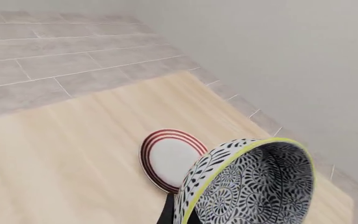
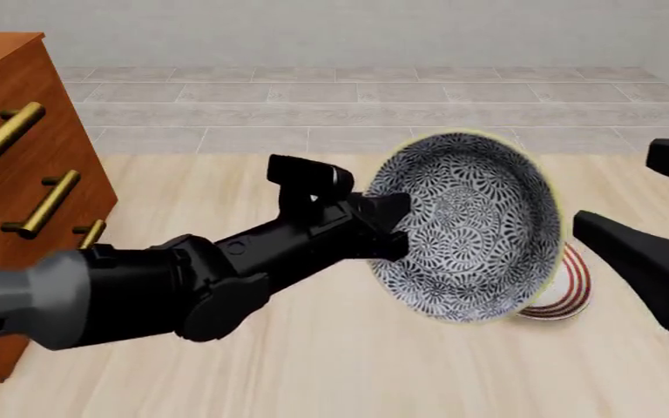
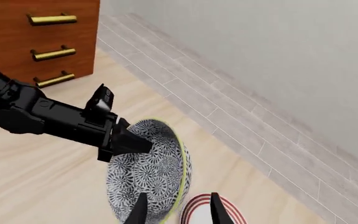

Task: Put the bowl on top of the cabinet.

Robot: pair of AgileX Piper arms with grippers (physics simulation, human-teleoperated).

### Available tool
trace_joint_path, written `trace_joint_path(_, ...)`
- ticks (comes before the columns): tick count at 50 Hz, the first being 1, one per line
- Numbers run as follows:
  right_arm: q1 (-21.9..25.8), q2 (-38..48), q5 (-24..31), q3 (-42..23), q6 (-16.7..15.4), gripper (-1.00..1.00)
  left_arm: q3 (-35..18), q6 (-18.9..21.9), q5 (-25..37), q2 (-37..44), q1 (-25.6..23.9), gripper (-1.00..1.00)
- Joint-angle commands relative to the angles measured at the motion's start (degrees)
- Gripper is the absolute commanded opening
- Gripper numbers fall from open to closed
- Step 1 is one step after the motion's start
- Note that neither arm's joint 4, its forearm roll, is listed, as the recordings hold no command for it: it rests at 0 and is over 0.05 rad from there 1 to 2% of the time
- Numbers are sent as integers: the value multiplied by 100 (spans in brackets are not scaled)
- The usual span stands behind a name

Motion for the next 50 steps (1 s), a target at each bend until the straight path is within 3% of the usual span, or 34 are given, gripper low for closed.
trace_joint_path(1, 257, -235, 58, -198, 264, 100, -111, 402, 158, -44, 353, -100)
trace_joint_path(13, 487, -316, -214, -130, 258, 100, -141, 817, 497, -176, 725, -100)
trace_joint_path(23, 484, -206, -610, -51, 214, 100, 73, 1136, 1044, -916, 927, -100)
trace_joint_path(33, 427, -102, -1035, 140, 341, 100, 203, 1041, 1374, -1398, 1191, -100)
trace_joint_path(34, 442, -113, -1034, 66, 485, 100, 220, 1069, 1402, -1448, 1227, -100)
trace_joint_path(44, 349, 27, -1356, 349, 293, 100, 279, 1146, 1502, -1553, 1325, -100)
trace_joint_path(50, 314, -16, -1280, 263, 328, 100, 270, 1114, 1546, -1589, 1319, -100)
